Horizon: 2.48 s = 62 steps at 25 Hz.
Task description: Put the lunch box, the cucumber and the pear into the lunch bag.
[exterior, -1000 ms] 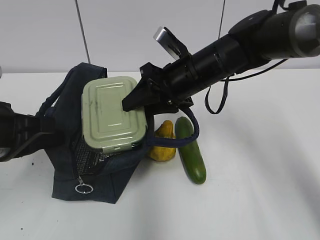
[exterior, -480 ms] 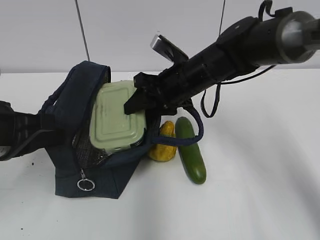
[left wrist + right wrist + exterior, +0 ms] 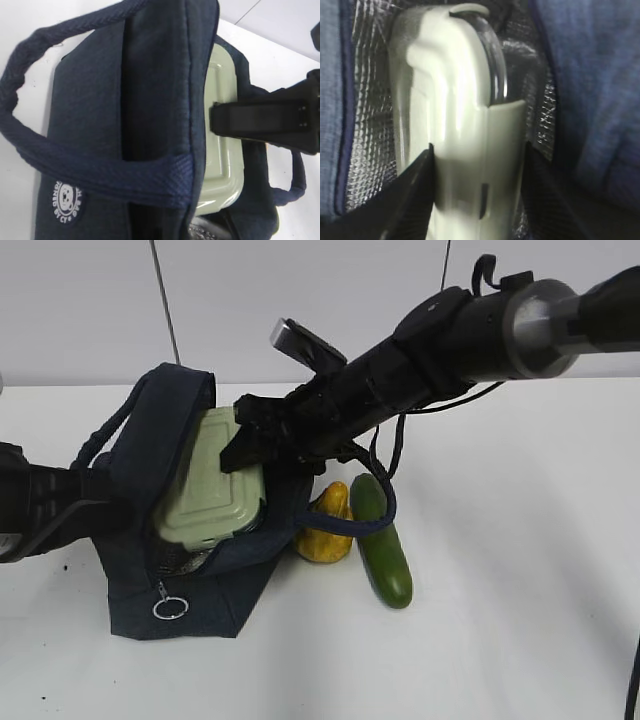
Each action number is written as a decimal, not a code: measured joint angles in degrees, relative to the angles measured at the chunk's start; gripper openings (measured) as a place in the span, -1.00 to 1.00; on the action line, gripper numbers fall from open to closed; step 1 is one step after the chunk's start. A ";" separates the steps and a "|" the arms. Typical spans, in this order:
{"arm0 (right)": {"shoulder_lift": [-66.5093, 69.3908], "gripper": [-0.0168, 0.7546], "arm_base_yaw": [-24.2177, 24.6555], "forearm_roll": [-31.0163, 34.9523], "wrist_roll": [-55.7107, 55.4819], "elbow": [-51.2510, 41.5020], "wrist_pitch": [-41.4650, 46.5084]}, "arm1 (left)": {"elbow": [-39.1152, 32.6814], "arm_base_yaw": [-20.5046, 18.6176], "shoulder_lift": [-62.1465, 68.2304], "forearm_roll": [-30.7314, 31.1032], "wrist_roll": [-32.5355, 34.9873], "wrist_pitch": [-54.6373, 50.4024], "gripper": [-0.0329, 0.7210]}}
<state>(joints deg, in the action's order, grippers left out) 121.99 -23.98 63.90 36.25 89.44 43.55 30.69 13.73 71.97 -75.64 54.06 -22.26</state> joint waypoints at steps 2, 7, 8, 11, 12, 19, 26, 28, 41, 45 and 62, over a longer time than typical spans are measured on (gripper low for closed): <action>0.00 0.10 -0.92 0.00 0.00 0.23 -0.66 | 0.00 0.00 0.00 0.00 0.00 -0.05 -0.96; 0.00 0.11 -1.45 -0.63 0.00 0.23 -1.14 | 0.00 0.00 0.00 0.00 0.00 -0.59 -0.96; 0.00 0.11 -1.45 -1.00 -0.05 0.23 -1.14 | 0.00 0.00 0.00 -0.02 0.00 -0.66 -0.96; 0.00 0.17 -1.47 -2.46 -0.14 0.36 -1.01 | 0.00 0.00 0.00 -0.02 0.00 -0.72 -0.96; 0.00 0.21 -1.47 -3.01 -0.14 0.50 -0.76 | 0.00 0.00 0.00 -0.02 0.00 -0.84 -0.96; 0.00 0.34 -1.57 -5.42 -0.14 0.71 0.53 | 0.00 0.00 0.00 -0.02 0.00 -1.47 -0.96; -4.41 0.35 -1.57 -16.99 -0.50 4.29 4.55 | 0.00 0.00 0.00 -0.15 0.00 -2.03 -0.96; -7.26 0.35 -1.57 -20.95 -1.14 5.52 5.90 | 0.00 0.00 0.00 -0.15 0.00 -2.09 -0.96; -15.08 0.35 -1.57 -55.68 -23.57 3.89 22.84 | 0.00 0.00 0.00 -0.40 0.00 -2.09 -0.96; -15.08 0.35 -1.57 -56.08 -24.47 -1.39 20.34 | 0.00 0.00 0.00 -0.94 0.00 -2.09 -0.96; -3.22 0.35 -1.57 -57.31 -29.08 -4.38 10.40 | 0.00 0.00 0.00 -1.95 0.00 -3.51 -0.96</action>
<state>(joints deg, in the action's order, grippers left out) 118.77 -25.55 6.59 7.17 85.06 53.95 30.69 13.73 71.97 -77.59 54.06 -25.77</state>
